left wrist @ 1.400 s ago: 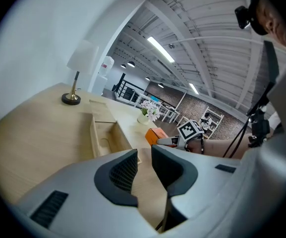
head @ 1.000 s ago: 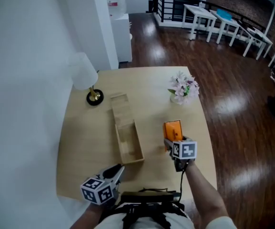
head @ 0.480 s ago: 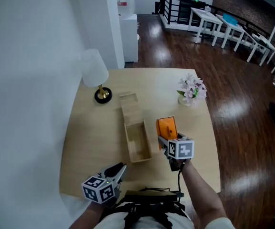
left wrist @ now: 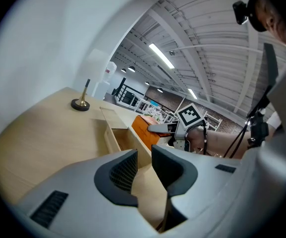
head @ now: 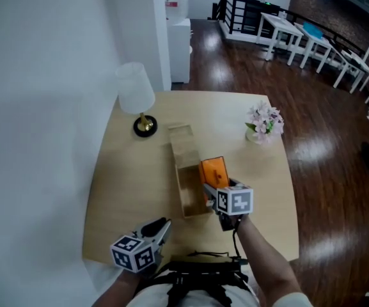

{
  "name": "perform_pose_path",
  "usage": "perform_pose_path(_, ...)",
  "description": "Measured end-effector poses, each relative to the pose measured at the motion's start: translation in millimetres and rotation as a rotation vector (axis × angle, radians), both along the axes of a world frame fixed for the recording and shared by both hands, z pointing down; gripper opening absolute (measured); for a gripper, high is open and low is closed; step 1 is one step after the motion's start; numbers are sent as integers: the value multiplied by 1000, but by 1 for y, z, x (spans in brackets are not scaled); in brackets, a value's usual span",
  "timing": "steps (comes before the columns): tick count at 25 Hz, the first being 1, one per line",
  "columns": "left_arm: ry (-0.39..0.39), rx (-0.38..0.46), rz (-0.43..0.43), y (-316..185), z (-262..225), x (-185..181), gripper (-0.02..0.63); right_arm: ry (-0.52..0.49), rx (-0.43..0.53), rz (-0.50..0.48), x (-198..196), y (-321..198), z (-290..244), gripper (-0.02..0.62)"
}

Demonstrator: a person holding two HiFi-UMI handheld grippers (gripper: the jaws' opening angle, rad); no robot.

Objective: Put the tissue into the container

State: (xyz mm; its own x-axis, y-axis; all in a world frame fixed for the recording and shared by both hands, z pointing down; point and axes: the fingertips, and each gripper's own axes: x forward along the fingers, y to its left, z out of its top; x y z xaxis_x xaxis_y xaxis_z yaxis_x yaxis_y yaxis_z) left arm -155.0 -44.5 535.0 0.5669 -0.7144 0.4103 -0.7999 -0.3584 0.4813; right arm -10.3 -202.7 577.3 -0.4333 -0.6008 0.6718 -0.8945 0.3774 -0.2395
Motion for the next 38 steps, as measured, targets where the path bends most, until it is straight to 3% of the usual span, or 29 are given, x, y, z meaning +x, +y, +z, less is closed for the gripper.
perform_pose_path(16, 10, -2, -1, 9, 3, -29, 92, -8, -46, -28, -62, 15, 22, 396)
perform_pose_path(26, 11, -8, 1, 11, 4, -45, 92, 21, -58, -8, -74, 12, 46, 394)
perform_pose_path(32, 9, -16, -1, 10, 7, -52, 92, 48, 12, 20, -78, 3, 54, 428)
perform_pose_path(38, 14, -14, 0, 7, 5, -53, 92, 42, -19, 5, -78, 9, 58, 428)
